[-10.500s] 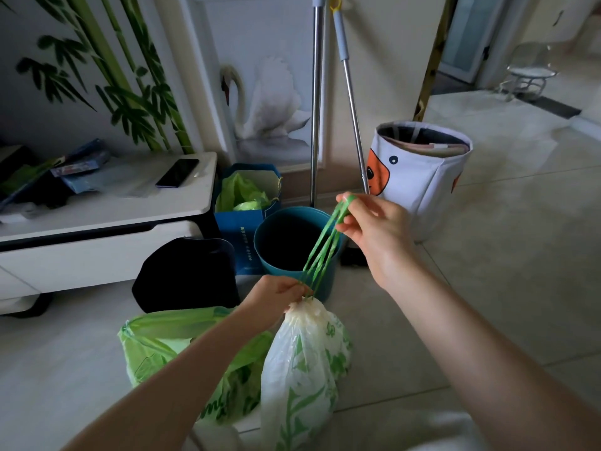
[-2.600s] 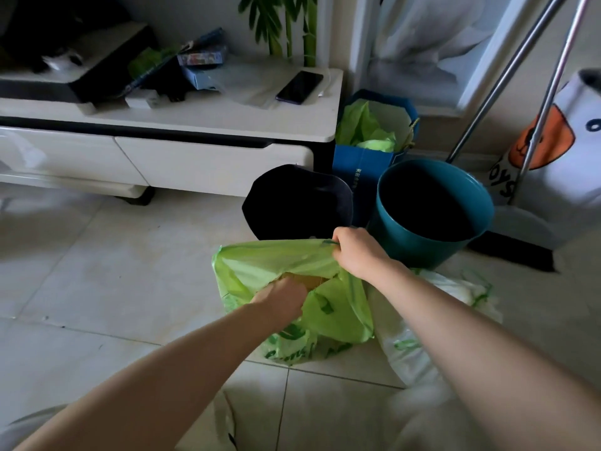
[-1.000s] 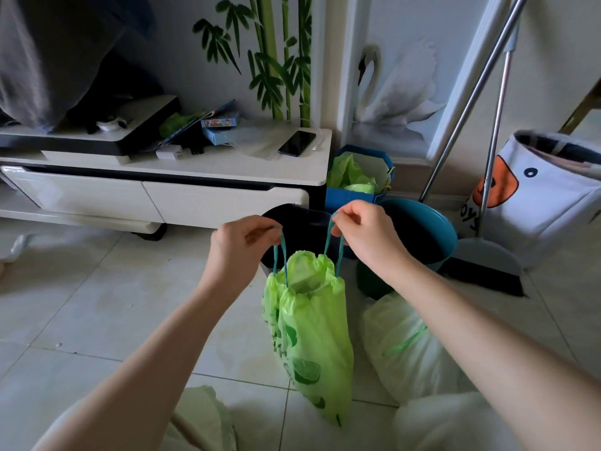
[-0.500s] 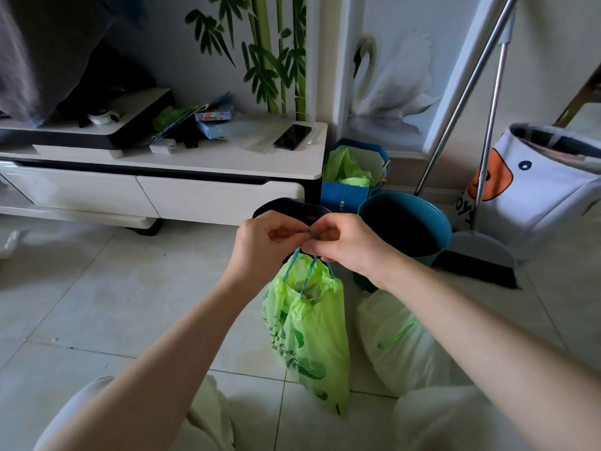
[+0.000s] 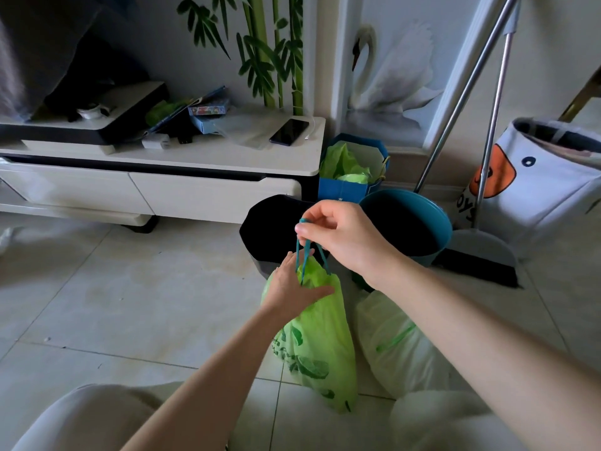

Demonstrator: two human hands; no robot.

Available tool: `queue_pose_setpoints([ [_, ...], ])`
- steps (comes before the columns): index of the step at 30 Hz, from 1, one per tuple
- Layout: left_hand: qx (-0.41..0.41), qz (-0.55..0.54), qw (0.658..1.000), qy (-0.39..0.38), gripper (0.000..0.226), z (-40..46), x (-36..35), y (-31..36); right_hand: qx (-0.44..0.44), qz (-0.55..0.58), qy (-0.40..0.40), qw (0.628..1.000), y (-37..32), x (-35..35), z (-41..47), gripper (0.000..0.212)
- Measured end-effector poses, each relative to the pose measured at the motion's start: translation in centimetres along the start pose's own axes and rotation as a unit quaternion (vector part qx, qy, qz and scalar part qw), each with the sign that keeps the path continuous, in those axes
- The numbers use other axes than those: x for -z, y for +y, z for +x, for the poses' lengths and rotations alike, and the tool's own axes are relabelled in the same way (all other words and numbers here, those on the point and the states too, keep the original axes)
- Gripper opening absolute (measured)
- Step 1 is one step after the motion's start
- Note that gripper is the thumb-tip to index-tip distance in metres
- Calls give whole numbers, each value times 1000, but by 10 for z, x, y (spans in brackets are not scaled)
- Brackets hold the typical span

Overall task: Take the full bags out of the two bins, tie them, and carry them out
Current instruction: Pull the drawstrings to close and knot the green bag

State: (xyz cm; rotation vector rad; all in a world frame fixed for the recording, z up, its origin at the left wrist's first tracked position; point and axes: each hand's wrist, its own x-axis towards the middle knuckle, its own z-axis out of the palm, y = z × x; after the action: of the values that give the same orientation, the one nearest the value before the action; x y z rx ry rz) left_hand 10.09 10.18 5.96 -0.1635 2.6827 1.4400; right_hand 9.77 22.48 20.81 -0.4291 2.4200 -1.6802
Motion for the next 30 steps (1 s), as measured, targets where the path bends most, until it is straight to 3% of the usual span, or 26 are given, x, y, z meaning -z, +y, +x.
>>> queue_pose_setpoints([
  [2, 45, -63, 996, 41, 52, 3, -7, -2, 21, 13, 12, 1000, -4, 1, -1, 4],
  [5, -6, -11, 997, 74, 14, -2, -10, -5, 60, 72, 61, 994, -12, 11, 0, 12],
  [9, -50, 69, 993, 79, 35, -5, -10, -3, 75, 137, 71, 985, -18, 18, -2, 14],
  [14, 4, 97, 994, -56, 29, 4, -1, -6, 58, 108, 65, 990, -16, 16, -1, 13],
  [17, -5, 43, 995, -91, 80, 5, 10, 2, 62, 82, 62, 993, -15, 17, -1, 6],
  [18, -20, 25, 997, -77, 80, 4, 12, 10, 65, 74, 57, 994, -16, 15, -2, 4],
  [21, -30, -23, 999, -31, 26, 1, 12, 30, 73, 107, 58, 990, -21, 8, -6, 3],
  [22, -34, -19, 999, -16, 20, -2, 11, 31, 78, 123, 68, 987, -24, 7, -7, 5],
  [26, -27, -21, 998, 46, 28, -11, 6, 22, 87, 142, 120, 979, -28, 15, -7, 2],
  [30, -14, 22, 1000, -9, 31, -10, 9, 22, 75, 141, 144, 977, -26, 20, -9, 3],
])
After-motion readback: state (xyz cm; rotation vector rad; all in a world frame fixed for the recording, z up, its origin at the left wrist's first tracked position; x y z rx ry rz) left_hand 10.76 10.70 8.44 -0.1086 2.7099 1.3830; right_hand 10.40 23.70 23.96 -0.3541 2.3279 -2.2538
